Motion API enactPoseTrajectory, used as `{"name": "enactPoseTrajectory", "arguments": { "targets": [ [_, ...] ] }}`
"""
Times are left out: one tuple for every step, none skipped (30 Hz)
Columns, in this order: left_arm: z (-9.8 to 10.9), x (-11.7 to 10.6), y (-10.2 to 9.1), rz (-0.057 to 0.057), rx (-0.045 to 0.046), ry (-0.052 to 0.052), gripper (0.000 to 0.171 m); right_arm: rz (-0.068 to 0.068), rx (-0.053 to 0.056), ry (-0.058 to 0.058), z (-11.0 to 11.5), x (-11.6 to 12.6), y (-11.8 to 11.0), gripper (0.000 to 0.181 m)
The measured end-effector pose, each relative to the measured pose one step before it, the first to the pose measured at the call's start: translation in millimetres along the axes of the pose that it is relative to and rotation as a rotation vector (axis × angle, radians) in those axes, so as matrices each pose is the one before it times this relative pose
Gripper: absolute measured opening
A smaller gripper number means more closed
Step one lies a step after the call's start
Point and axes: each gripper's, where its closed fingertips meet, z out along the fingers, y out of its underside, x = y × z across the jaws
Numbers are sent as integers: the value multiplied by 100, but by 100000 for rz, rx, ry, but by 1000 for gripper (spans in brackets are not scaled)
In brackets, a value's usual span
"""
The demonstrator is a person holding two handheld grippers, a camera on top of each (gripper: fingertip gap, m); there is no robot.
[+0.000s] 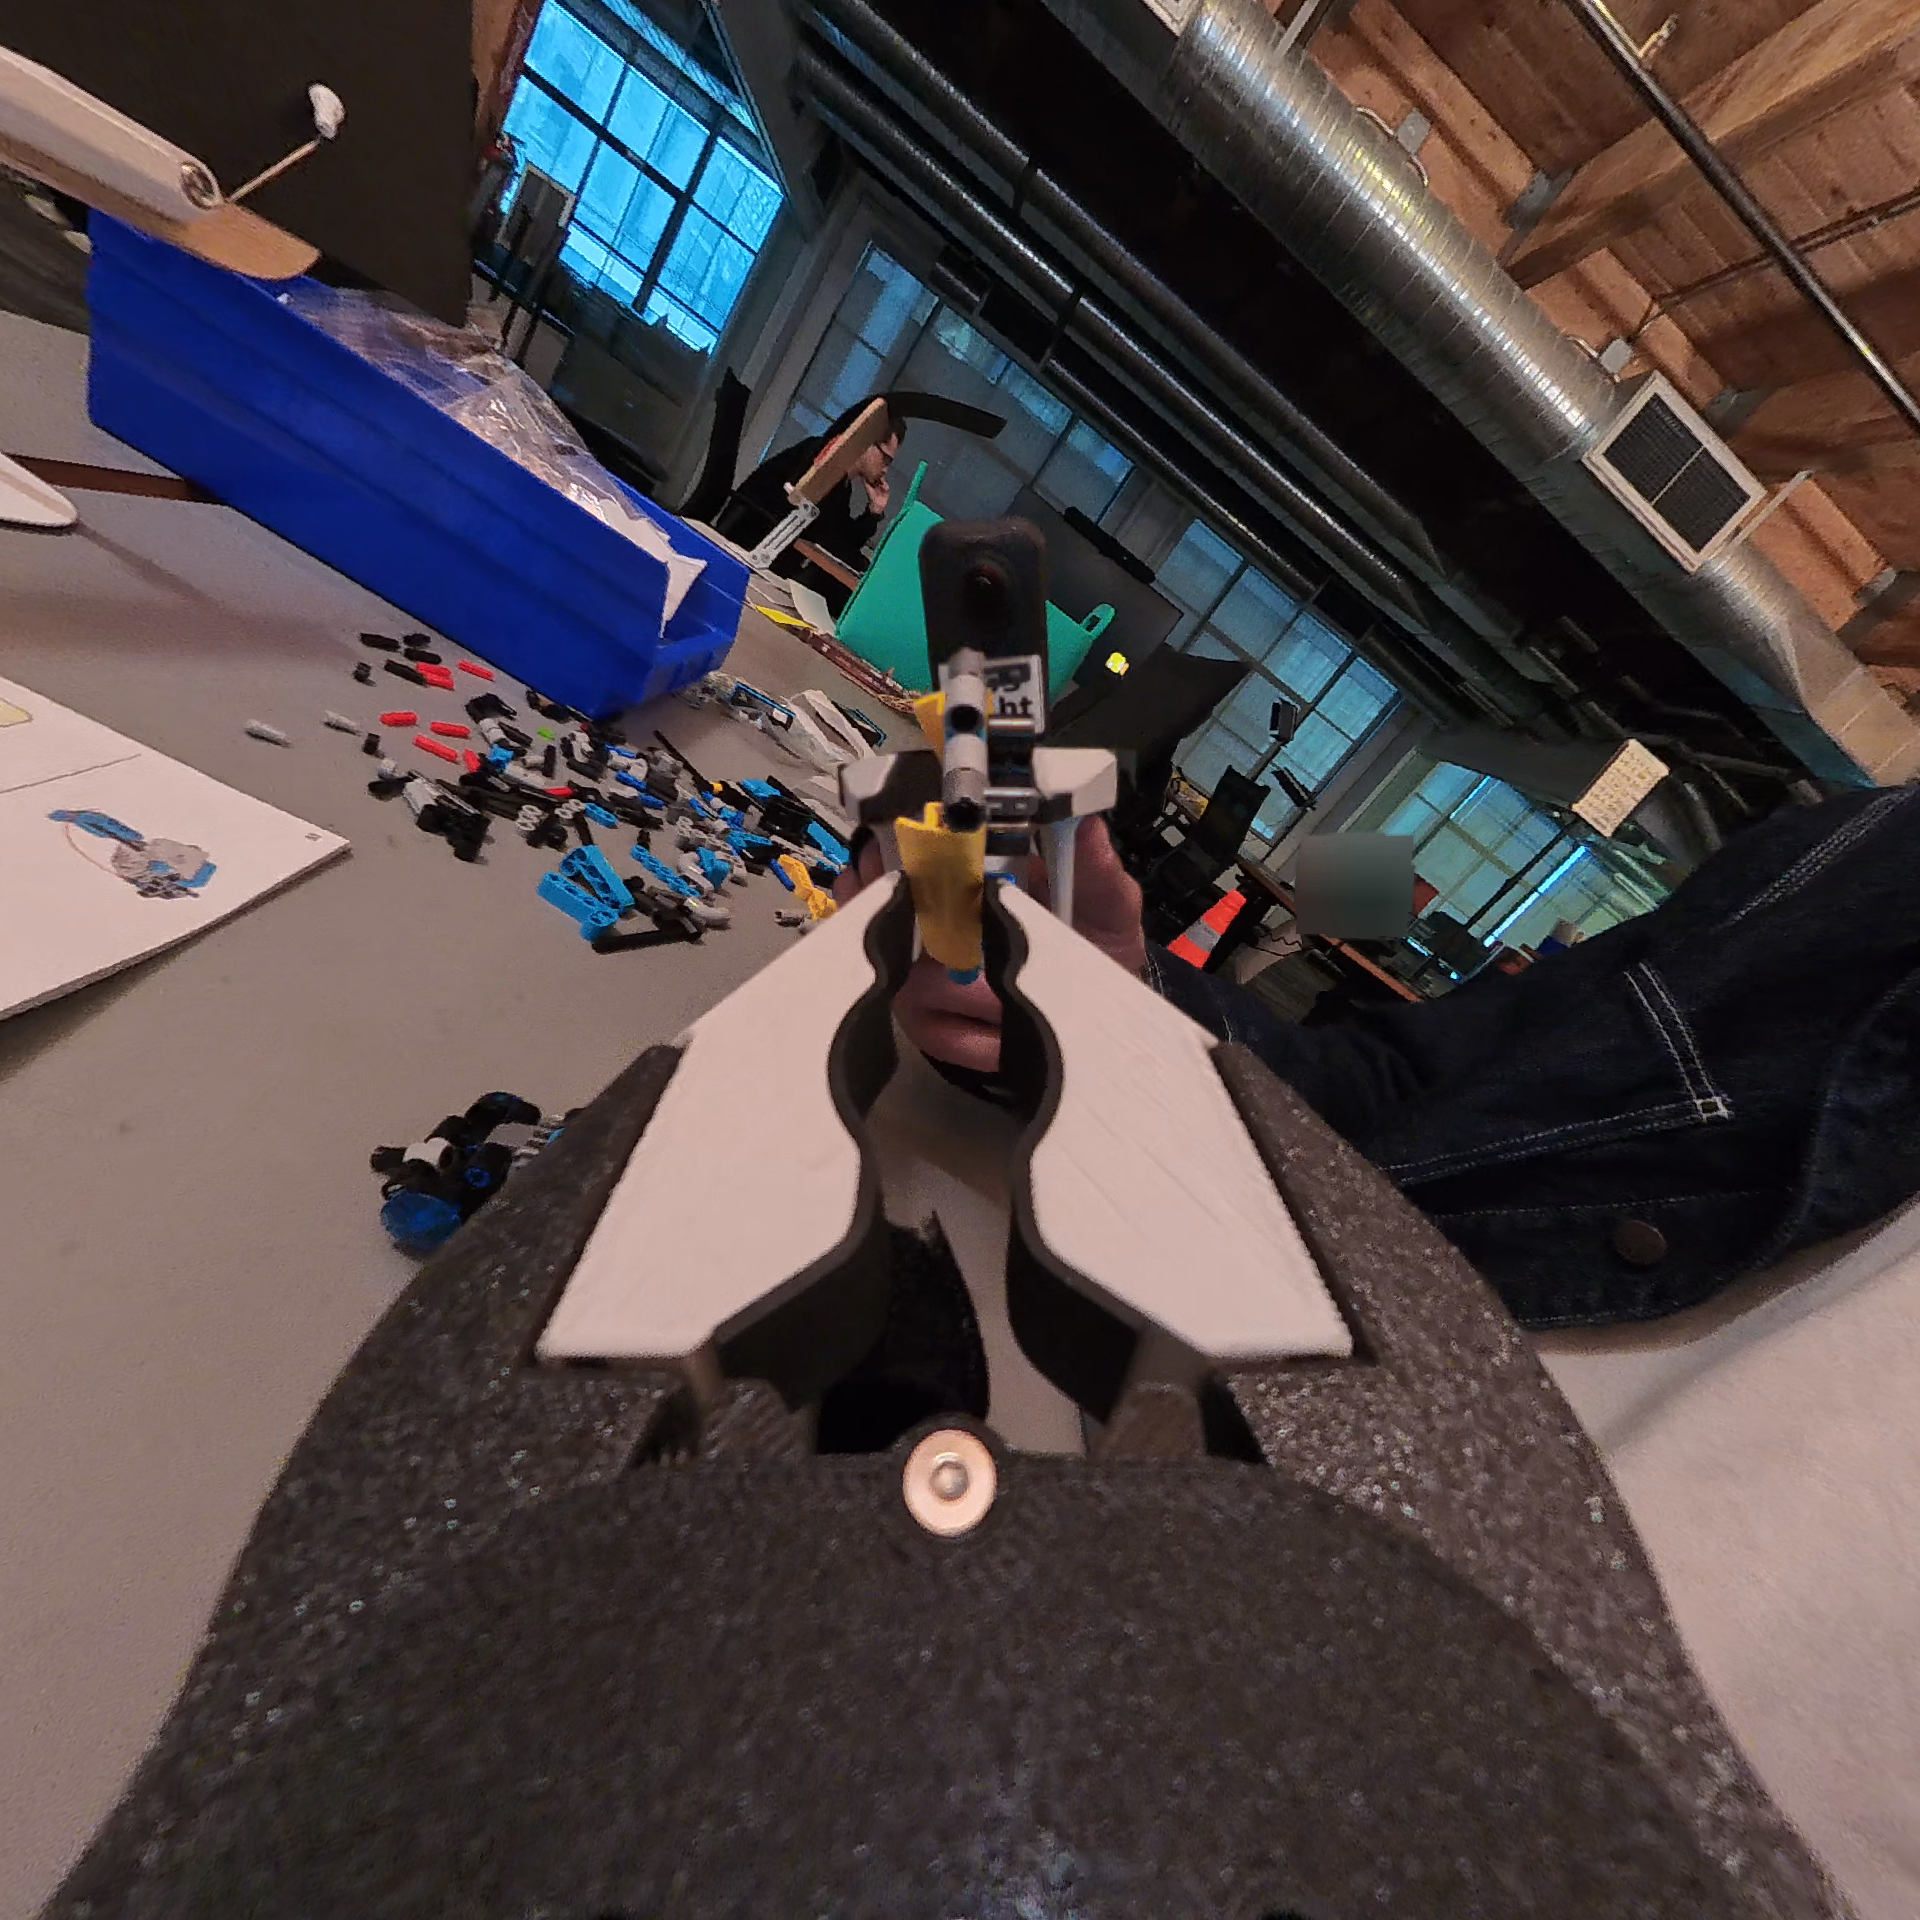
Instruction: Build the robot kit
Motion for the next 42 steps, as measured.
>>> {"name": "enactPoseTrajectory", "arguments": {
  "targets": [
    [127,31,191,474,-1135,-161,12,-24,-351,-789,13,-98,45,27],
    [63,-83,150,526,-726,-793,12,291,-1011,-1522,-1,-186,164,15],
    [3,2,58,-96,-308,100,12,855,-817,-719,-11,-68,135,12],
    [-11,133,22,-719,-44,1175,12,365,-446,-865,-26,-58,81,11],
    [5,188,9,-325,254,1328,11,1192,-563,-1753,-7,-171,94,11],
    [52,364,-23,-271,480,2165,11,2671,-166,-3604,-41,-301,12,11],
    [82,490,-88,-574,733,2731,11,4924,934,-5483,-37,-398,-125,11],
    [67,331,-123,-415,821,1879,11,4816,1039,-4849,15,-258,-115,11],
    [7,154,-80,-470,395,944,11,1280,339,-1850,21,-49,-52,11],
    [-49,91,-58,-917,131,827,11,-2258,-561,358,69,-23,32,11],
    [-64,71,-76,-700,334,487,11,-3318,-784,1197,88,-50,25,11],
    [-34,-30,-44,36,298,-443,11,-1984,-173,1479,39,58,-41,12],
    [-27,-117,-7,333,28,-841,11,-40,442,1225,9,149,-58,12],
    [-18,-108,-33,268,182,-635,11,997,725,211,-2,57,-12,12],
    [7,-111,-23,172,307,-561,11,1110,729,-5,-14,23,-5,12],
    [21,-113,27,-168,112,-409,11,400,784,138,-35,4,-6,19],
    [19,-67,34,-595,50,-26,11,187,1395,310,-18,-6,-108,32],
    [5,-28,-14,-442,193,46,11,122,281,1449,19,195,46,37],
    [14,-46,-33,182,267,-295,11,-457,-2255,2347,54,333,390,32],
    [30,-53,-6,508,31,-538,12,-1745,-2068,1848,122,158,332,25],
    [47,-109,36,527,-185,-838,11,-2258,-1272,1392,126,-1,195,14],
    [40,-112,-1,756,285,-1014,11,-1978,-562,1747,63,39,53,10],
    [44,-67,-5,1158,317,-880,11,-1003,895,1182,-9,49,-174,10],
    [68,-74,113,1776,-622,-1190,11,620,119,-264,-57,-69,-63,9],
    [81,-96,154,2154,-1102,-1487,12,570,-437,91,-98,27,30,9],
    [61,-81,106,1437,-751,-1254,12,168,-422,480,-80,76,60,9],
    [25,-56,1,82,-24,-694,12,76,106,487,-38,53,14,9],
    [-7,-163,-2,-1033,-95,-697,12,654,-1,686,-3,136,31,9],
    [-32,-414,132,-1272,-1018,-1949,13,754,-378,1912,-42,358,71,8],
    [-141,-691,209,-283,-1945,-3642,15,-13,-170,4169,-162,696,41,9],
    [-316,-839,158,1085,-2440,-4739,27,-690,433,6258,-345,1003,-66,9],
    [-507,-916,57,2824,-2455,-5564,39,-1474,-444,9224,-481,1404,46,9],
    [-565,-1130,198,5631,-3444,-7292,41,-3221,-2643,10829,-485,1523,404,9],
    [-427,-1331,721,8932,-6242,-8789,40,-3922,-4571,10920,-390,1392,810,9],
    [-115,-1250,1290,11093,-8970,-8359,40,-3112,-4992,9694,-261,1135,1077,9],
    [228,-830,1446,10523,-9031,-6457,41,-883,-3607,8067,-170,858,1019,9],
    [516,-230,1120,7558,-6606,-3618,41,905,-2526,4907,-24,418,814,10],
    [649,258,617,4243,-4098,-885,41,874,-2577,3691,63,249,649,10],
    [659,418,240,2244,-2579,478,41,-776,-2973,3755,136,276,537,10],
    [597,336,34,1487,-1712,468,41,-2715,-2927,2979,209,122,451,10],
    [513,121,50,1162,-1654,-272,41,-2275,-4015,4150,247,301,530,10],
    [464,-14,152,1206,-2070,-734,41,-3032,-2433,3951,215,214,349,10]
  ]
}}
